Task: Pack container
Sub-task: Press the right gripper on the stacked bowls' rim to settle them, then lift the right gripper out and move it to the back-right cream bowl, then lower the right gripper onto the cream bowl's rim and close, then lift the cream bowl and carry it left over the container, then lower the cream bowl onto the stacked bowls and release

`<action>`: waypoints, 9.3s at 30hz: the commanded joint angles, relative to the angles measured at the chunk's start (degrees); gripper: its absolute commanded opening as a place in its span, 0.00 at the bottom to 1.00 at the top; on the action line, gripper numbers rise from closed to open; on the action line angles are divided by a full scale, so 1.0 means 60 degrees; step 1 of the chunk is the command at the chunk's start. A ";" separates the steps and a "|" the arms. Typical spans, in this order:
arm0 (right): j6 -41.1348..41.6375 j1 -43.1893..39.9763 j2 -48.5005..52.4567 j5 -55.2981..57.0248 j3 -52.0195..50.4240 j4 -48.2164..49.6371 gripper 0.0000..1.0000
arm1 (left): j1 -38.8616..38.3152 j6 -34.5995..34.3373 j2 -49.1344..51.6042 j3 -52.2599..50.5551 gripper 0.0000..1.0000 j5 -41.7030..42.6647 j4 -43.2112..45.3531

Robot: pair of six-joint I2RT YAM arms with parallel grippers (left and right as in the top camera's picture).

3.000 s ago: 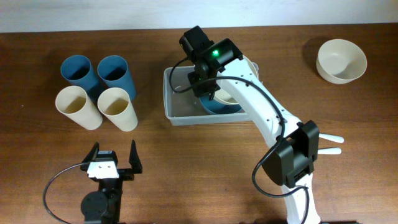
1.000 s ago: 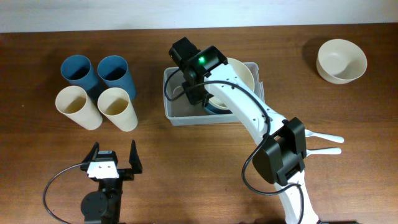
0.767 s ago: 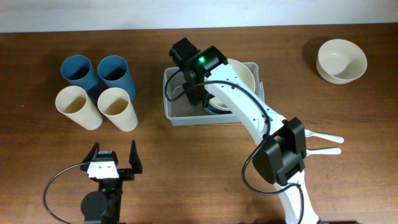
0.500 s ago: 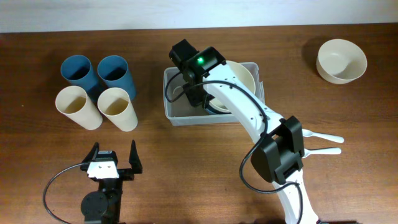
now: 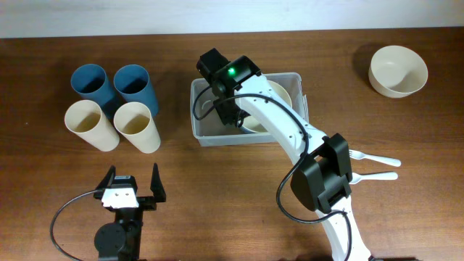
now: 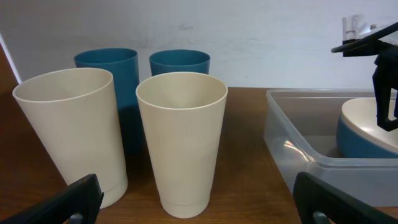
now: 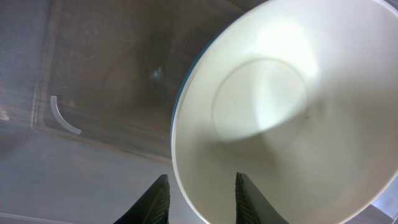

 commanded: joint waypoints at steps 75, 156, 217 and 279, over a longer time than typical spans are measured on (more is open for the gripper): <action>0.3610 -1.0910 -0.0270 -0.3082 -0.1359 0.3071 0.99 | 0.0058 0.0120 -0.0076 -0.0022 1.00 -0.0022 -0.0073; 0.3861 -1.0885 0.0667 -0.3501 -0.1424 0.3963 0.04 | 0.0058 0.0120 -0.0076 -0.0022 1.00 -0.0022 -0.0073; -0.0189 -0.3952 -0.0273 -0.3275 0.1348 -0.1978 0.04 | 0.0058 0.0117 -0.0076 -0.0022 1.00 -0.0022 -0.0073; -0.0153 -0.3952 -0.0270 -0.3064 0.0149 -0.0699 0.04 | 0.0058 0.0117 -0.0076 -0.0022 1.00 -0.0022 -0.0073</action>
